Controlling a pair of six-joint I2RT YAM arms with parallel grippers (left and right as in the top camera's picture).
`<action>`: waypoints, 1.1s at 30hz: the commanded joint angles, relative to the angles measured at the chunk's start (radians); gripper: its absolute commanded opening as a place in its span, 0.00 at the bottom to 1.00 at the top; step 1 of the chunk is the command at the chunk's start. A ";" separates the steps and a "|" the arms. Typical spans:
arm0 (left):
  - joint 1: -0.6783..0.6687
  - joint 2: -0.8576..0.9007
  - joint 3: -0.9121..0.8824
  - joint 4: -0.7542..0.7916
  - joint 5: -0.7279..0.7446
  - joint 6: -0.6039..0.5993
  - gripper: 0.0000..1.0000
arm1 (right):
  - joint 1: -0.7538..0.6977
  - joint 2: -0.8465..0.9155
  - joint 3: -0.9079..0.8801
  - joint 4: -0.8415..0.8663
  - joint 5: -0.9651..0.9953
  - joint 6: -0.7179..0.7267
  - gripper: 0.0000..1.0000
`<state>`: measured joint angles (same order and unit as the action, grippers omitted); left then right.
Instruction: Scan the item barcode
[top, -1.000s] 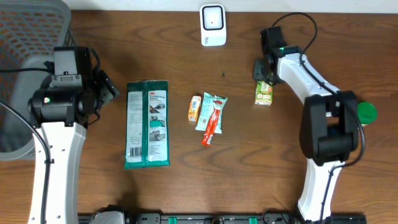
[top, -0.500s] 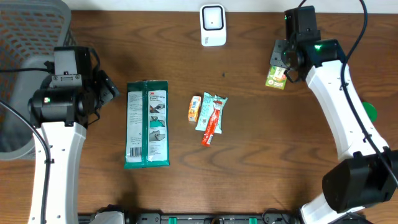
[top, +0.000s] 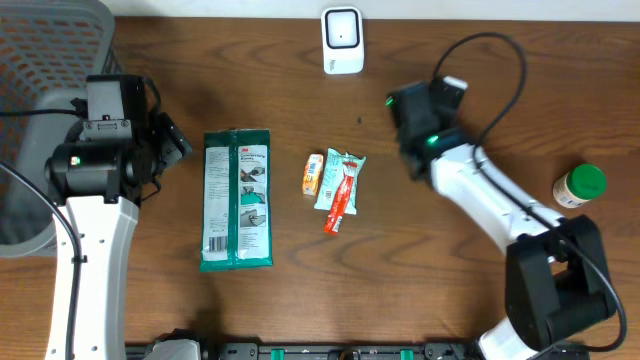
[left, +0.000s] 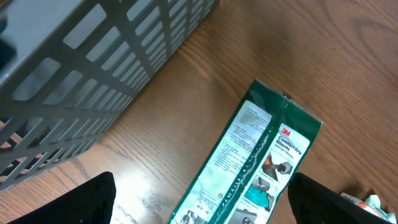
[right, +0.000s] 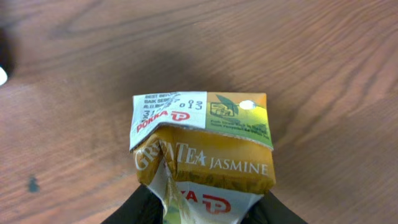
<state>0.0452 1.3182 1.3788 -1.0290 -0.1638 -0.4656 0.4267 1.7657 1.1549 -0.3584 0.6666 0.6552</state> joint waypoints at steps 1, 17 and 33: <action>0.004 -0.005 0.007 -0.003 -0.013 0.013 0.89 | 0.080 -0.020 -0.053 0.063 0.323 0.047 0.29; 0.004 -0.005 0.007 -0.003 -0.013 0.013 0.89 | 0.145 -0.020 -0.184 0.043 0.151 0.209 0.25; 0.004 -0.005 0.007 -0.003 -0.013 0.013 0.89 | 0.037 -0.161 0.071 -0.163 -0.365 -0.074 0.62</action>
<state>0.0452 1.3182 1.3788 -1.0290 -0.1638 -0.4656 0.5503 1.6905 1.0981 -0.4553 0.5671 0.6922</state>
